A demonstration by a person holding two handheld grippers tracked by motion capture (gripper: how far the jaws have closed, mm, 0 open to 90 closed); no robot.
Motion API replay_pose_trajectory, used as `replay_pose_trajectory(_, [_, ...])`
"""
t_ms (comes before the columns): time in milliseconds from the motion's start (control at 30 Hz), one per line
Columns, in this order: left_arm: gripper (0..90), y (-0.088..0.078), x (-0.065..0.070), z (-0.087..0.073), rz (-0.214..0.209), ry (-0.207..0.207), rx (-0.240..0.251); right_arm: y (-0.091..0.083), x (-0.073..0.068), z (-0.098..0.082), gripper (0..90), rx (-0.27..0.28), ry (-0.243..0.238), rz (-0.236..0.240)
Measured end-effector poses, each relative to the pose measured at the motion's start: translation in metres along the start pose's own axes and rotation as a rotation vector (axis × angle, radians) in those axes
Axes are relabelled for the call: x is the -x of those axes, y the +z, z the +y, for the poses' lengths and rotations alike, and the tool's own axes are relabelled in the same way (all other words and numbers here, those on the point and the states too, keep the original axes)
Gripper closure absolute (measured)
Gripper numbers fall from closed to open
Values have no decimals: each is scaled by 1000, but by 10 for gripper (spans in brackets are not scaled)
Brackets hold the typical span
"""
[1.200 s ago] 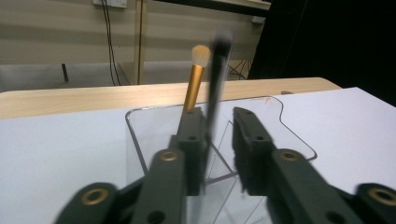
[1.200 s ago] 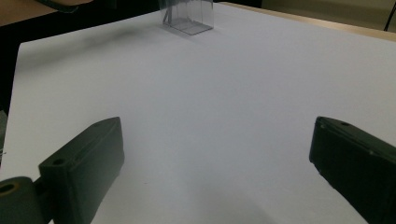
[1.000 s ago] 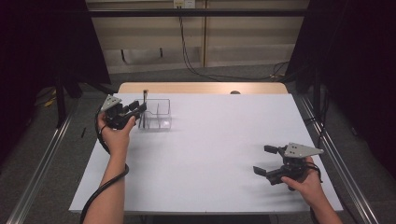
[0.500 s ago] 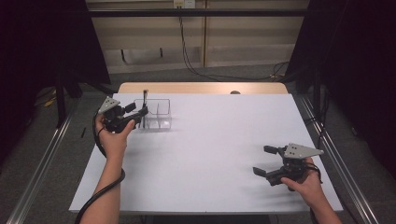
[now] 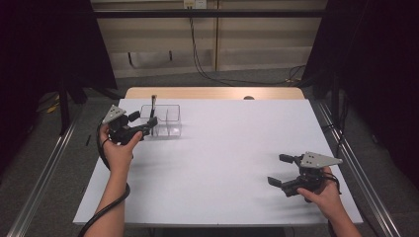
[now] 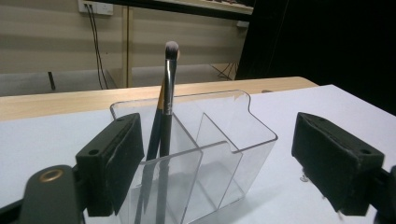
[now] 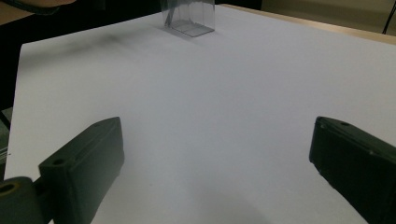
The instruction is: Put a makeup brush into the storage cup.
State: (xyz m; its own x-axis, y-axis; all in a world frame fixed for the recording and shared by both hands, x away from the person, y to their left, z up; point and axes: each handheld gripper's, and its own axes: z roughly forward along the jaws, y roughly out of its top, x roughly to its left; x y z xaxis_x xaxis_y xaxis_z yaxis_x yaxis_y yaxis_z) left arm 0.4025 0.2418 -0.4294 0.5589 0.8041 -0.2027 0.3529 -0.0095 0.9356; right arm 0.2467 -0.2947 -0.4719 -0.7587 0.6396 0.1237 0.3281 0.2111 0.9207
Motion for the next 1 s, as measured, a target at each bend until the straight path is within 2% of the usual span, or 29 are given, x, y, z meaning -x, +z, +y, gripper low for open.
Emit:
replay_pose_trajectory(333, [95,-5,2,-4,-13,7,-13,-1,-1,-1,26,-2,0,1])
replay_pose_trajectory(1000, [20,-15,11,-9,-80,34,0,-2,-3,-3,22,-8,2,-4])
